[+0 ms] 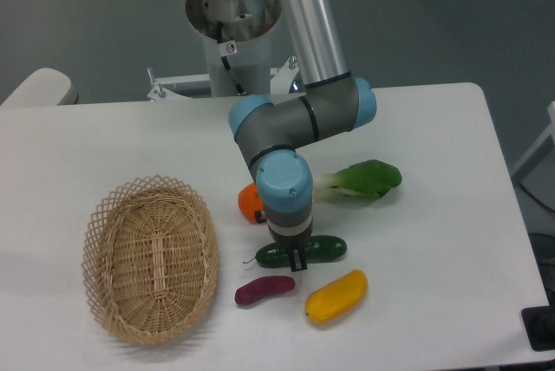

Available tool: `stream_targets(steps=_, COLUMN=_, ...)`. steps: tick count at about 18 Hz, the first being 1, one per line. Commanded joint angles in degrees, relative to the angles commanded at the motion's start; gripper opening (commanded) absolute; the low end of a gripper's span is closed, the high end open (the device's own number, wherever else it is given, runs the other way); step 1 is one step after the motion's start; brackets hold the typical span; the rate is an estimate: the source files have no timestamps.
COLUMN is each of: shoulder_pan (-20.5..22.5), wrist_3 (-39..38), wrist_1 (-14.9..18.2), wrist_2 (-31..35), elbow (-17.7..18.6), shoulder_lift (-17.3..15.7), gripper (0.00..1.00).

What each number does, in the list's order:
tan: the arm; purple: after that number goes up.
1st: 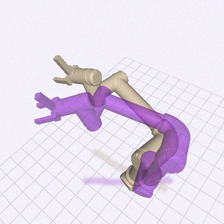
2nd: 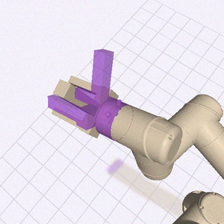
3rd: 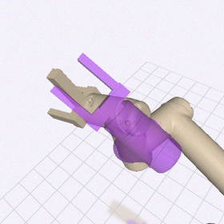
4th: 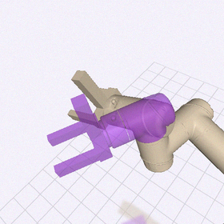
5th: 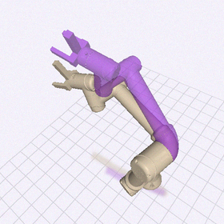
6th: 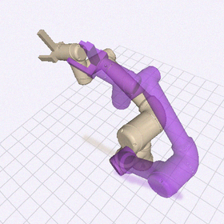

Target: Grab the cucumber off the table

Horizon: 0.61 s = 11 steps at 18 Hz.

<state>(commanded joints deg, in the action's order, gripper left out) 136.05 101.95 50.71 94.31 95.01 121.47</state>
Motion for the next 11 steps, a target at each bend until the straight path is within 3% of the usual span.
stream_targets(steps=6, shoulder_pan=1.84, wrist_3=-0.09, wrist_1=4.21, wrist_2=-2.8, elbow=-4.3, shoulder_lift=-4.48, gripper=0.25)
stream_targets(steps=11, shoulder_pan=5.0, wrist_3=-0.26, wrist_1=14.92, wrist_2=-9.92, elbow=-12.37, shoulder_lift=-6.95, gripper=0.25)
